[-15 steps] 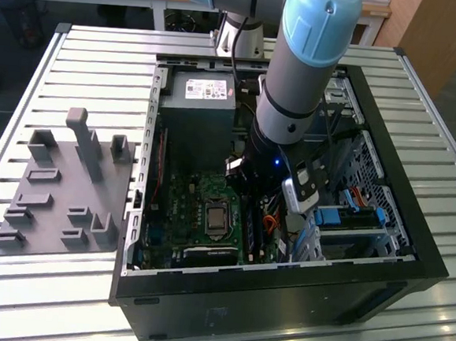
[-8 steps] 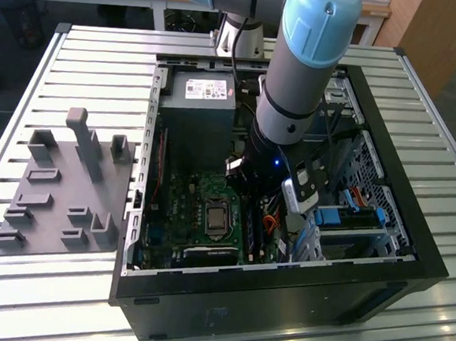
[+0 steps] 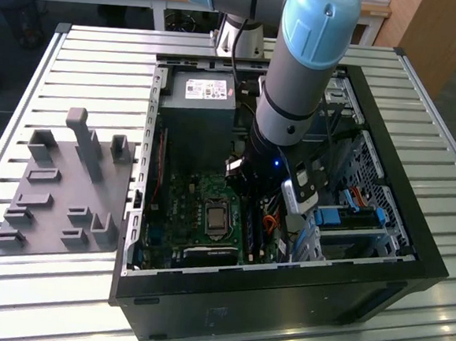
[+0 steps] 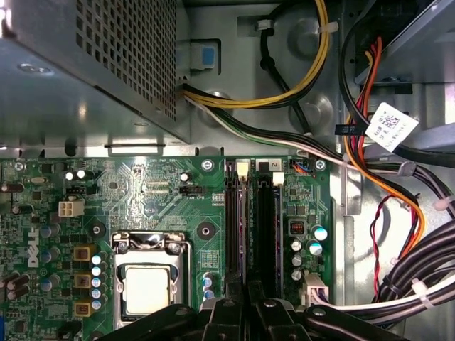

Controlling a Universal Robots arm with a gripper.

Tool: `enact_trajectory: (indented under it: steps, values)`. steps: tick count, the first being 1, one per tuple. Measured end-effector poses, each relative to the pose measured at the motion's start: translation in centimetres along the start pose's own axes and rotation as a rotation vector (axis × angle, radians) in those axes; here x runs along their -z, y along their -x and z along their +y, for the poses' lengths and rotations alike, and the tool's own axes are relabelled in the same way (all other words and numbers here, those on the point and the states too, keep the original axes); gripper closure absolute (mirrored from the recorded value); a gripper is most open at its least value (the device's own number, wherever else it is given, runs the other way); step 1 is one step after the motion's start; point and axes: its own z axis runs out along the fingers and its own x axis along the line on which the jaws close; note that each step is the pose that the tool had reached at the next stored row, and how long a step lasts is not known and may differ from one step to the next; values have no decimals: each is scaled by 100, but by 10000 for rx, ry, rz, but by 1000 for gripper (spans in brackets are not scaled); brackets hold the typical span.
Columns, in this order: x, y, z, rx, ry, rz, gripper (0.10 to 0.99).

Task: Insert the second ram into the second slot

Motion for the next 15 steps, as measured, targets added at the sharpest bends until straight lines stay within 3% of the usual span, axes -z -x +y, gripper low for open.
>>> enact_trajectory:
  steps: [15]
  values:
    - [-13,-1,1,-69,-83,-3,949]
